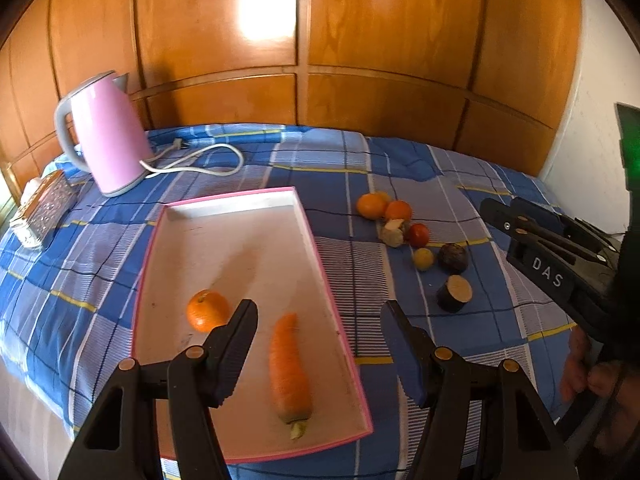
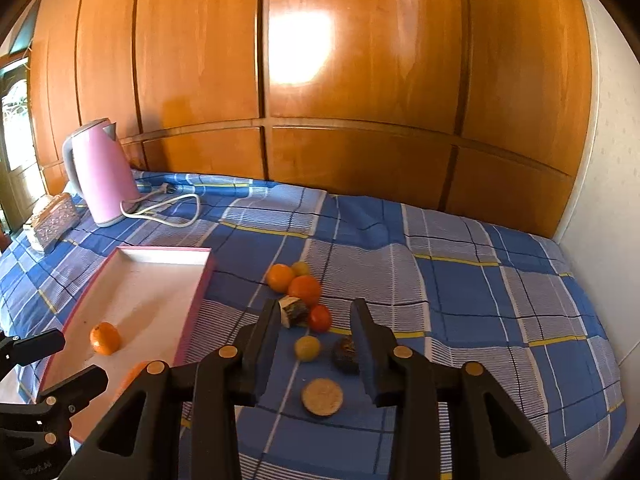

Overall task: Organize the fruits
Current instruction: 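Move the left gripper to the beige round slice and grasp it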

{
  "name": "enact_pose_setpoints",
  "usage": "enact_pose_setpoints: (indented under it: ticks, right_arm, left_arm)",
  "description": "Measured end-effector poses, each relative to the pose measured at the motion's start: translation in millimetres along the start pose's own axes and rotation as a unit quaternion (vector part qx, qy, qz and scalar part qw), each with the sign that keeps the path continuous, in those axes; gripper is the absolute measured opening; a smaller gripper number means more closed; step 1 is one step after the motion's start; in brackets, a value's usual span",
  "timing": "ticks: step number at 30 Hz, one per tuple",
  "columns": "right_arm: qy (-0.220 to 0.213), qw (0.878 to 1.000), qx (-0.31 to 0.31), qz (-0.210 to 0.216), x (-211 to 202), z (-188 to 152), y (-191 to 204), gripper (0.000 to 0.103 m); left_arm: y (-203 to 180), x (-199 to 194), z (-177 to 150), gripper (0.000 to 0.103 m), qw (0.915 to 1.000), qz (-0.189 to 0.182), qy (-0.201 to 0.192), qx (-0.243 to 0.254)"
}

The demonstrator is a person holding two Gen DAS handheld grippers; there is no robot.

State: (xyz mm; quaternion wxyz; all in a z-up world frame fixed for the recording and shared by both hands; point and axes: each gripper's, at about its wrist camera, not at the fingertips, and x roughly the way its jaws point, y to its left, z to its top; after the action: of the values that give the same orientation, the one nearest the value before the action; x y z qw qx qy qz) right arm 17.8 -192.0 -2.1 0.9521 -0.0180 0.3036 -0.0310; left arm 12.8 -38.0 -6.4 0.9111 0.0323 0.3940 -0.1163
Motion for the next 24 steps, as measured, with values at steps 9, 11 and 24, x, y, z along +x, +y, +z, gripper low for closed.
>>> enact_pose_setpoints:
  ticks: [9,11,24]
  right_arm:
    - [0.062,0.997,0.041,-0.032,29,-26,-57,0.038]
    - [0.077,0.995,0.051,-0.044,33,-34,-73,0.038]
    - [0.119,0.985,0.114,-0.056,42,-57,-123,0.038]
  left_arm:
    - [-35,39,7,0.065,0.9976,-0.045,0.041,0.034]
    - [-45,49,9,0.065,0.9962,-0.057,0.049,0.045]
    - [-108,98,15,0.065,0.9850,-0.105,0.084,0.108]
